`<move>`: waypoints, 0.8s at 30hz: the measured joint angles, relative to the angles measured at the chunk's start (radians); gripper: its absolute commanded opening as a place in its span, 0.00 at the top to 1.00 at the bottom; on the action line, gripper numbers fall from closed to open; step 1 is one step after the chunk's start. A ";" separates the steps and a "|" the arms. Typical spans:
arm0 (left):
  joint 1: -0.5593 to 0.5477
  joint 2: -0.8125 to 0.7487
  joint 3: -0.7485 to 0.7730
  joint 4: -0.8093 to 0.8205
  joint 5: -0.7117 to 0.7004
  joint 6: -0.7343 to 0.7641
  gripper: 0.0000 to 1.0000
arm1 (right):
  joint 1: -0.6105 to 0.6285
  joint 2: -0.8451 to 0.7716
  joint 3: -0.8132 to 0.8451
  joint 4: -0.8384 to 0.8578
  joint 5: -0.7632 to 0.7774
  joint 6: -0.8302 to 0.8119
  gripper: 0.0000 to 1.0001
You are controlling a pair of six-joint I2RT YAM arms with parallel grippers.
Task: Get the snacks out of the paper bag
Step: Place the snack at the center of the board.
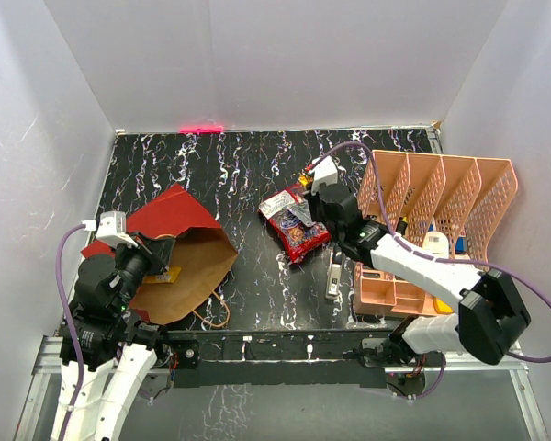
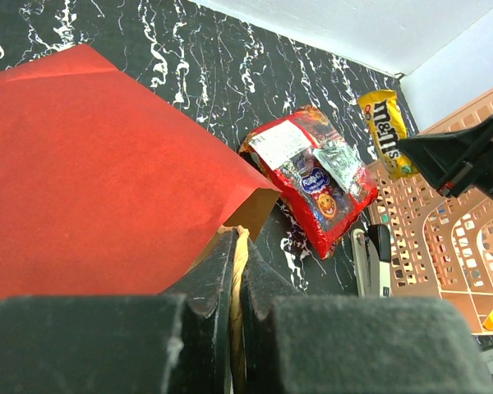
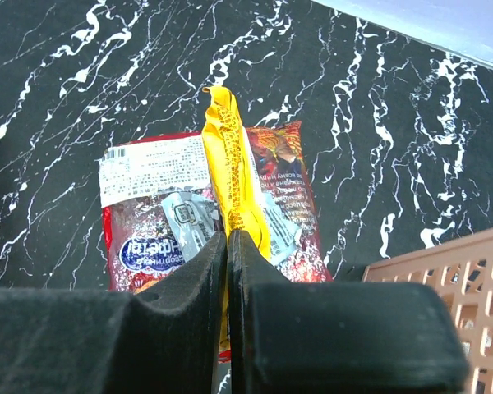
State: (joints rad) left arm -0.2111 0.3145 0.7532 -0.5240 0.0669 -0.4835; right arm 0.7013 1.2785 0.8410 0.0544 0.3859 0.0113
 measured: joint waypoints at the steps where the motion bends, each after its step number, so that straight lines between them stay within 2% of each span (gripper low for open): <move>1: 0.000 0.000 0.000 0.000 0.000 0.000 1.00 | -0.004 0.017 0.020 -0.011 -0.009 -0.002 0.92; 9: 0.000 0.003 0.000 0.000 0.000 0.000 1.00 | -0.010 0.135 0.045 -0.040 -0.041 -0.036 0.89; 12: 0.000 0.003 0.000 0.000 0.000 0.000 1.00 | -0.010 0.183 0.045 -0.036 -0.040 -0.044 0.84; 24: 0.000 0.003 0.000 0.000 0.001 0.000 1.00 | -0.014 0.192 0.027 -0.035 -0.077 -0.003 0.28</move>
State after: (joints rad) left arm -0.2111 0.3180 0.7532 -0.5236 0.0681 -0.4835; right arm 0.6872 1.4704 0.8677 0.0196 0.3088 0.0082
